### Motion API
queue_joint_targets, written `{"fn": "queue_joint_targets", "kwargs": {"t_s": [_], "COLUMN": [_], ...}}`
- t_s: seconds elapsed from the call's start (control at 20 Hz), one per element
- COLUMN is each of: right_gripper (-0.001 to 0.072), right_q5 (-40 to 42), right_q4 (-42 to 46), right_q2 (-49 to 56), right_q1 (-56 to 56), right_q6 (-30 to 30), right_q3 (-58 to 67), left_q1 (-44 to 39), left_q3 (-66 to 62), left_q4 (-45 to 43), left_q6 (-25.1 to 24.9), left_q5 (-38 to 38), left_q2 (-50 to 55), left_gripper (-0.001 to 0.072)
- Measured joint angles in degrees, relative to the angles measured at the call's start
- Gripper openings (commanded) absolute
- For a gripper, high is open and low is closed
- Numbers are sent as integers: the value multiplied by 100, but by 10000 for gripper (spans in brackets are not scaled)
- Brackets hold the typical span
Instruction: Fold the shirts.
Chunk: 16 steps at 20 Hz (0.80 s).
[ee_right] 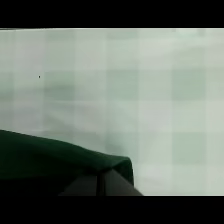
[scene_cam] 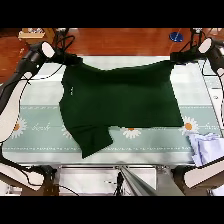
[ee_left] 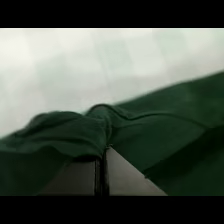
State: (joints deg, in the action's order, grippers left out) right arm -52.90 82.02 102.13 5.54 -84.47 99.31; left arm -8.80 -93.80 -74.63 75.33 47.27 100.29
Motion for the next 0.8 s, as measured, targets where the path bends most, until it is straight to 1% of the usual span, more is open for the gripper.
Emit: {"fn": "queue_joint_targets", "kwargs": {"t_s": [0.1, 0.25, 0.3, 0.35, 0.4, 0.45, 0.55, 0.6, 0.65, 0.75, 0.8], "right_gripper": [17, 22, 104, 270, 361, 373, 375, 439, 487, 495, 543], "right_q5": [-470, -1058, -1198, -1353, -1478, -1606, -1956, -2118, -2330, -2651, -2774], "right_q4": [28, 57, 46, 11, -22, -57, -42, -33, 9, 17, -4], "right_q2": [-13, 52, 98, 153, 181, 192, 98, -15, -153, -463, -605], "right_q1": [48, 92, 98, 105, 111, 116, 166, 234, 323, 599, 767], "right_q6": [55, 103, 111, 114, 129, 186, 365, 422, 487, 557, 584], "right_q3": [57, 87, 92, 92, 94, 105, 129, 140, 151, 114, 39], "left_q1": [7, 11, 11, 11, 11, 20, 105, 197, 306, 599, 772], "left_q3": [4, 24, 26, 26, 28, 24, -24, -37, -37, 146, 369], "left_q4": [-138, -273, -289, -291, -291, -291, -291, -299, -310, -179, 15], "left_q6": [240, 503, 599, 658, 715, 763, 732, 671, 629, 549, 474], "left_q5": [732, 1357, 1478, 1565, 1663, 1812, 2194, 2459, 2699, 3165, 3298], "left_q2": [-15, 22, 61, 94, 125, 131, 68, -24, -140, -474, -723], "left_gripper": [20, 26, 75, 222, 349, 394, 395, 395, 395, 397, 434]}}
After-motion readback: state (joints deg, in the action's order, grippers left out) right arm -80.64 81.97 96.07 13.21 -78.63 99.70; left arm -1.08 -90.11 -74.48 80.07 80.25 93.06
